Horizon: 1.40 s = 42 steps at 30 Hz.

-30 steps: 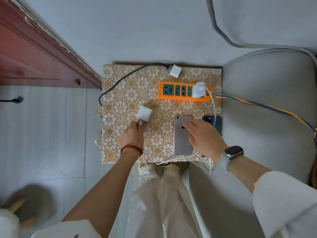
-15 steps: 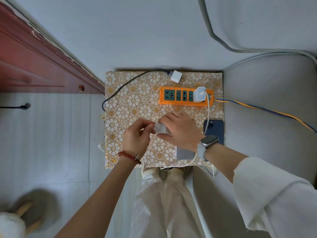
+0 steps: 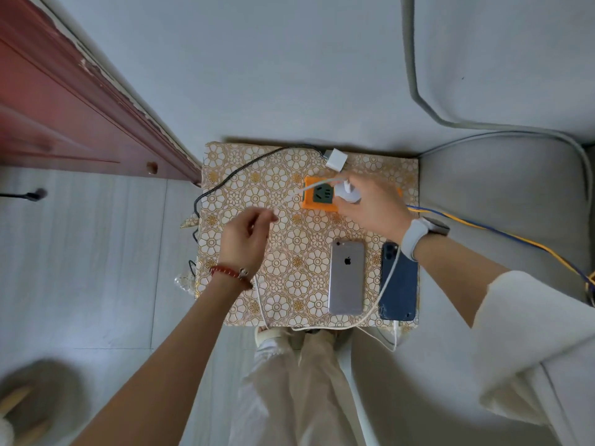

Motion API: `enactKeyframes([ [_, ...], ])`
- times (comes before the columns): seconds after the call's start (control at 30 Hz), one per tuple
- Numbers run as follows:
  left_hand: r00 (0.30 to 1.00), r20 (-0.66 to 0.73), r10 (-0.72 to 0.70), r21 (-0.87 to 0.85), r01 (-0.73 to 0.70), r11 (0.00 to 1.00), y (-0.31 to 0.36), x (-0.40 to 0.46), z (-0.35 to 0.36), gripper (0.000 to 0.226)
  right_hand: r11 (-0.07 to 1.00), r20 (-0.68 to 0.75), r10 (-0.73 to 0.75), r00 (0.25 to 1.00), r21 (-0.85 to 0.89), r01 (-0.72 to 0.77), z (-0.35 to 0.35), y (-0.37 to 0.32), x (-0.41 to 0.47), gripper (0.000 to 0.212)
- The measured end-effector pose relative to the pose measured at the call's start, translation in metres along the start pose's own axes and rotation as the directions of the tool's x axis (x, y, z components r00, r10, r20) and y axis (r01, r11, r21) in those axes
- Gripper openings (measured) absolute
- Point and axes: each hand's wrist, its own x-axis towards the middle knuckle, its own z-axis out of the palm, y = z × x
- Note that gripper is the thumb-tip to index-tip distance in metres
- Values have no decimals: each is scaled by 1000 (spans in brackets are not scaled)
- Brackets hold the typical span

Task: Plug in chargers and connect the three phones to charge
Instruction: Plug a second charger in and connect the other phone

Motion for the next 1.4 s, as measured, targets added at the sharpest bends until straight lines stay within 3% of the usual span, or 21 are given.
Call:
enactKeyframes([
  [0.1, 991, -42, 128, 10, -127, 992, 26, 20, 8, 21, 953, 102, 180, 978, 230, -199, 0, -2, 14, 45],
  [0.2, 979, -64, 195, 14, -194, 981, 41, 35, 14, 20, 920, 189, 179, 965, 316, -233, -7, -2, 22, 44],
  [0.33, 986, -44, 161, 89, -157, 984, 37, 48, 17, 20, 974, 239, 149, 959, 132, -184, -11, 8, 23, 50],
  [0.53, 986, -2, 165, 193, -161, 968, 27, 58, 18, 23, 975, 79, 220, 972, 21, -222, -4, 14, 20, 52],
  [0.8, 991, -36, 132, 175, -123, 977, 22, 57, 23, 22, 968, 61, 242, 968, 47, -245, 1, 10, 16, 55],
  [1.1, 994, -38, 104, 208, -94, 974, 11, 56, 14, 22, 974, 69, 213, 975, -99, -205, 7, -1, 21, 47],
  [1.4, 998, 61, 9, 126, -16, 992, 2, 38, 13, 14, 958, 69, 271, 960, -116, -262, 11, -3, 19, 49],
])
